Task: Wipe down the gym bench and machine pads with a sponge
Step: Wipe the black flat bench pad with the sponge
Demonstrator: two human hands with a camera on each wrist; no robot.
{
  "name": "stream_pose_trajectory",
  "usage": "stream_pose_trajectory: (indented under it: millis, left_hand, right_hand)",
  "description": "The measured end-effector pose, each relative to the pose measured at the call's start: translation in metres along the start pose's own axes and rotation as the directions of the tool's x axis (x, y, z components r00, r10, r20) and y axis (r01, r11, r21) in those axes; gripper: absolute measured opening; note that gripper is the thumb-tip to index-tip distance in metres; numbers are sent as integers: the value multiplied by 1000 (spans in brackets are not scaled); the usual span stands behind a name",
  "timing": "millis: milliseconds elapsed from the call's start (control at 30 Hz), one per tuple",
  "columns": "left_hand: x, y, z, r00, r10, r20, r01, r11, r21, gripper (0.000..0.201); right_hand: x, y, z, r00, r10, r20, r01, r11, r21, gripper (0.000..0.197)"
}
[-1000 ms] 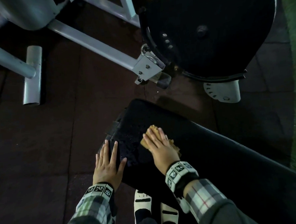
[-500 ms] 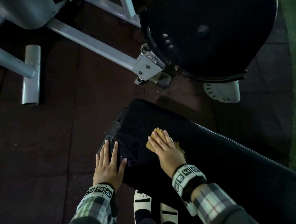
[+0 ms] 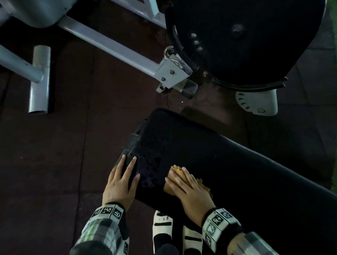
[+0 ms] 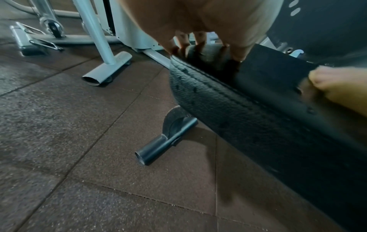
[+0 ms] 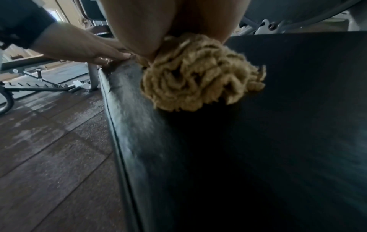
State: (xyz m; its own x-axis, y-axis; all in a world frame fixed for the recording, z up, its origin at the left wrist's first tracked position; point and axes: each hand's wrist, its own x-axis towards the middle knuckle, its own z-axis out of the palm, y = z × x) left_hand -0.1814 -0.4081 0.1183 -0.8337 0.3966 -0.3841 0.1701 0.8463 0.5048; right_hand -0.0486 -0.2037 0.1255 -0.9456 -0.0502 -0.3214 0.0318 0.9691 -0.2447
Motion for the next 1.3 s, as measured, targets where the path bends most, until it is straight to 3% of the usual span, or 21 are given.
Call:
stream_pose_trajectory:
  millis: [167, 267, 400, 567, 733, 867, 1000, 1200, 1300]
  left_hand:
    - [4, -6, -2, 1000, 14, -8, -15, 999, -33, 56]
    - [6, -8, -3, 1000, -5, 5, 5, 1000, -31, 57]
    - [5, -10, -3, 1000, -8, -5, 8, 999, -35, 57]
    - [5, -9, -1, 1000, -21, -23, 19, 998, -64, 62]
    - [4, -6, -3, 999, -30, -18, 29, 997, -65, 62]
    - [5, -5, -5, 999, -32, -17, 31, 997, -70, 61]
    - [3, -2, -7, 999, -33, -19, 32, 997, -70, 60]
    - [3, -1, -5, 999, -29, -38, 26, 997, -76, 59]
    - [3, -1, -4, 998, -34, -48, 31, 997, -71, 59]
  right_hand:
    - [31, -37, -3, 1000, -27, -4, 27, 999, -20, 67]
    - [25, -53, 5, 986, -160, 38, 162, 985, -64, 64]
    - [-11, -27, 25, 940, -337, 55, 341, 931, -131, 64]
    - [-24, 13, 17, 983, -183, -22, 180, 978, -102, 76]
    - [18, -14, 3, 995, -70, -65, 67, 997, -43, 65]
    - [27, -44, 9, 987, -161, -30, 158, 984, -85, 61]
    - [-1, -30, 22, 941, -334, 52, 338, 929, -149, 63]
    - [-17, 7, 22, 975, -221, -19, 218, 971, -102, 77]
    - [2, -7, 11, 980, -186, -73, 182, 982, -58, 65]
